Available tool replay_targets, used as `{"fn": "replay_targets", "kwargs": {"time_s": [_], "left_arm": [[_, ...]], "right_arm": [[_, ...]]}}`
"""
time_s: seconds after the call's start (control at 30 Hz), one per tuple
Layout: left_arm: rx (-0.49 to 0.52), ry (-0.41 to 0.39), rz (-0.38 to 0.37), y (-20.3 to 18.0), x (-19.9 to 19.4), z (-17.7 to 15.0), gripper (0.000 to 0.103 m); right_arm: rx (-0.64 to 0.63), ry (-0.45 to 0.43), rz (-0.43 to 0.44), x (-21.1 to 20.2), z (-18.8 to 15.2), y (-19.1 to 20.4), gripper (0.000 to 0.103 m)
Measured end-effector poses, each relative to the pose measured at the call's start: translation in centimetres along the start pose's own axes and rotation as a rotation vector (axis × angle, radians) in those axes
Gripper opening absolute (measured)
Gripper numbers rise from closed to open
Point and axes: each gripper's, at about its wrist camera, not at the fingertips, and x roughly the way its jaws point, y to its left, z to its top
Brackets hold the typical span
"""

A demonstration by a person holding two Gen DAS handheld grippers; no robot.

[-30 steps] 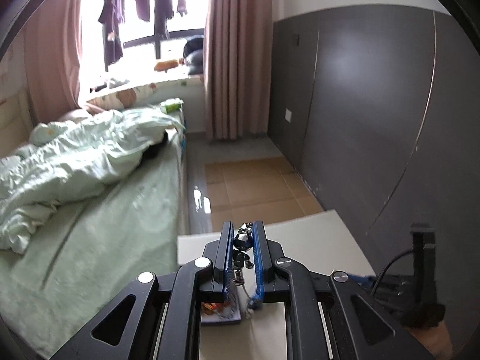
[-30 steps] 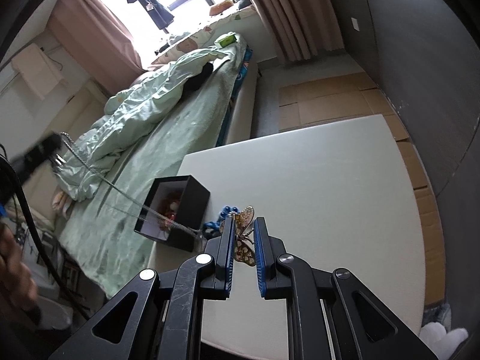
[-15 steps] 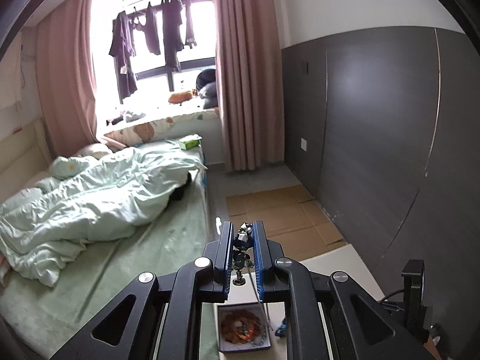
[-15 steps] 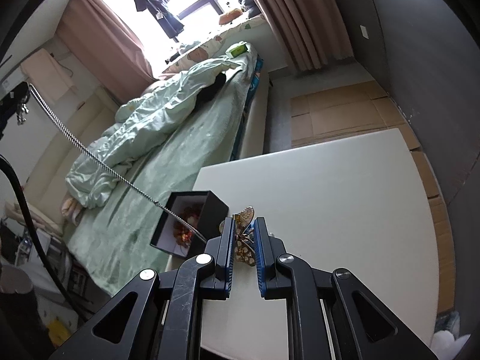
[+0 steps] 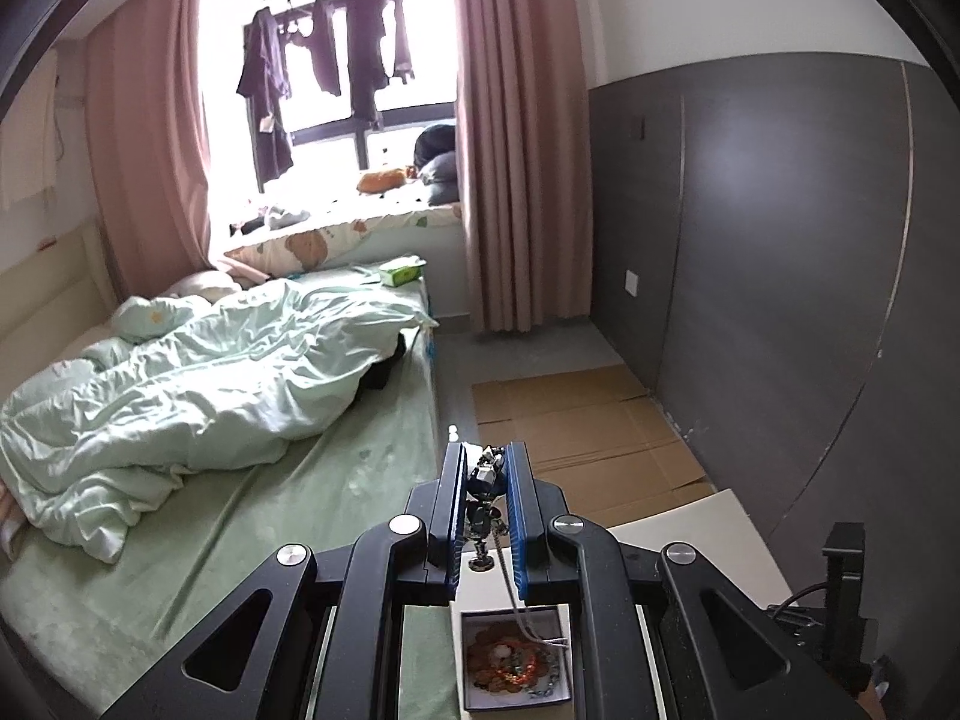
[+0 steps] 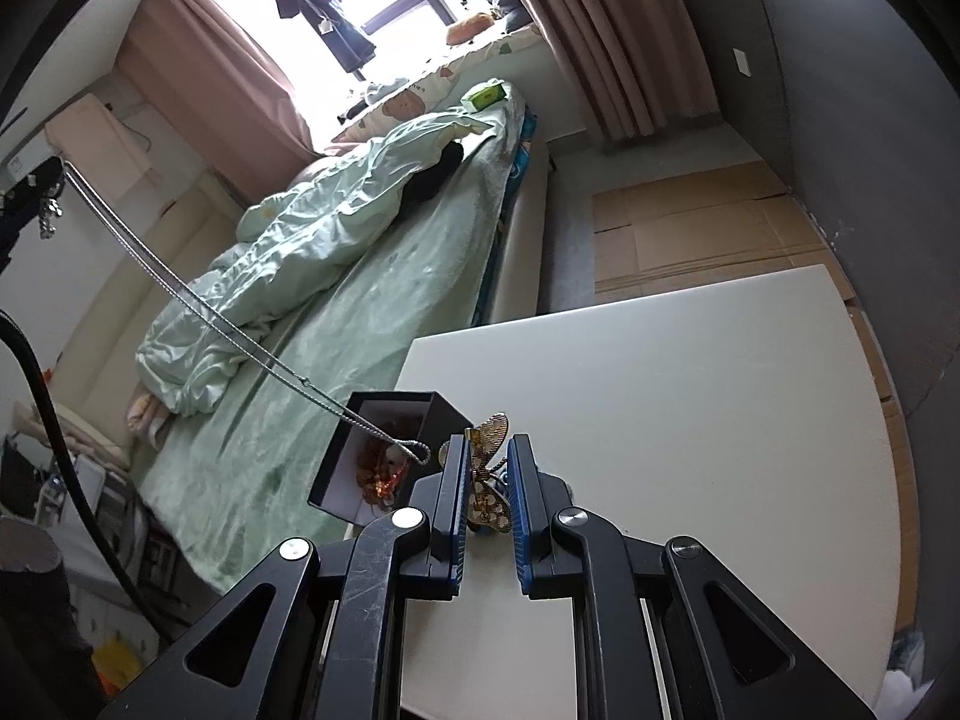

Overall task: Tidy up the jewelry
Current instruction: 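Carry the silver chain over the black box with the left gripper while the right gripper carries the butterfly, then drop the chain into the box with the left gripper while the right gripper brings the butterfly over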

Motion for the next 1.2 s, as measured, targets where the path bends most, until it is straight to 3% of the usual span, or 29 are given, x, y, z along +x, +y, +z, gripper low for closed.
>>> {"fn": "replay_targets", "kwargs": {"time_s": [0.3,0.73,1.2], "left_arm": [[-0.013,-0.039,0.006,1.6,-2.5,1.5,0.013],[-0.037,0.044,-0.051,1.0,1.3,-1.9,0.013],[-0.28,0.238,-0.144,0.9,9.5,-11.8,0.013]], "right_arm": [[-0.009,0.028,-0.012,1.4,-0.1,0.9,0.014],[-0.019,0.031,-0.006,1.9,-0.3,1.5,0.014],[0.025,0.014,0.067,2.7,-0.3,2.1,0.014]]}}
